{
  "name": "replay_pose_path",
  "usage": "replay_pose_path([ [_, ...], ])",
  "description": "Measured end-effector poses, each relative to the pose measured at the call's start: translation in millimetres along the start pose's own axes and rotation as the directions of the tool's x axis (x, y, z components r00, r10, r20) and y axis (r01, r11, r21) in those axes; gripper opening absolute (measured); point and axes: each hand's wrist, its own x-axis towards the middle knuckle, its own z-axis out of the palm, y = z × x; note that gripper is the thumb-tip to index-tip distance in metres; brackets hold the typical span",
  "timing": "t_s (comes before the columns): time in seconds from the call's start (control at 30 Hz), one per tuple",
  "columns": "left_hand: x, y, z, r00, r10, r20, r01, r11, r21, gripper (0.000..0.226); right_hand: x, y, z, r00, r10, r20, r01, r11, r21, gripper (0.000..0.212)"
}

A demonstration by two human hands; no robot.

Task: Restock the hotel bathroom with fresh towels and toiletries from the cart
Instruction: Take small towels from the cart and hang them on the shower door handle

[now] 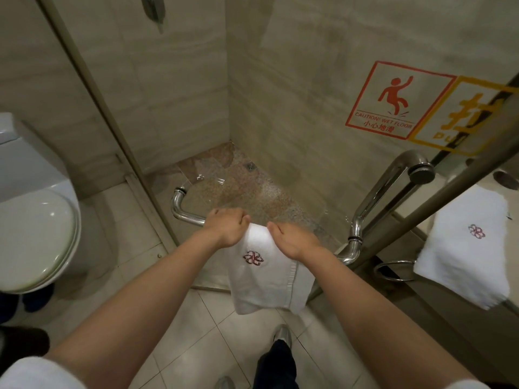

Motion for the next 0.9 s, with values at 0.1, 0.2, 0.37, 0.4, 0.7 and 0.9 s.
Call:
replay_pose_path([
  [0.1, -0.6, 0.1, 1.6, 0.999, -0.027, -0.032, 0.027, 1.000, 0.000, 0.038, -4.5, 2.2, 4.5, 0.997, -0.028, -0.070, 0.029, 0.999, 0.012, 0.047],
  [0.2, -3.1, -3.7, 3.1, 0.999, -0.017, -0.051, 0.016, 1.000, -0.016, 0.036, -10.3, 3.4, 10.1, 0.978, -0.085, -0.188, 0.089, 0.996, 0.016, 0.035],
  [0.37, -18.1, -12.3, -1.5, 0.988, 0.085, -0.131, -0.105, 0.982, -0.154, 0.029, -20.9, 5.1, 8.1, 0.966, -0.106, -0.236, 0.126, 0.989, 0.072, 0.030],
  [0.4, -22.4, -14.5, -2.4, 0.986, 0.094, -0.141, -0.120, 0.975, -0.189, 0.032, -23.1, 5.4, 6.1, 0.969, -0.097, -0.229, 0.123, 0.987, 0.099, 0.033],
  [0.7, -47.6, -10.6, -4.3, 0.931, 0.352, -0.099, -0.307, 0.900, 0.309, 0.077, -45.8, 3.1, 8.0, 0.940, -0.133, -0.315, 0.128, 0.991, -0.036, 0.049],
  [0.9, -38.6, -1.0, 1.4, 0.960, 0.274, 0.057, -0.272, 0.865, 0.421, 0.095, -52.8, -3.3, 20.9, 0.980, -0.128, -0.152, 0.098, 0.977, -0.192, 0.084],
])
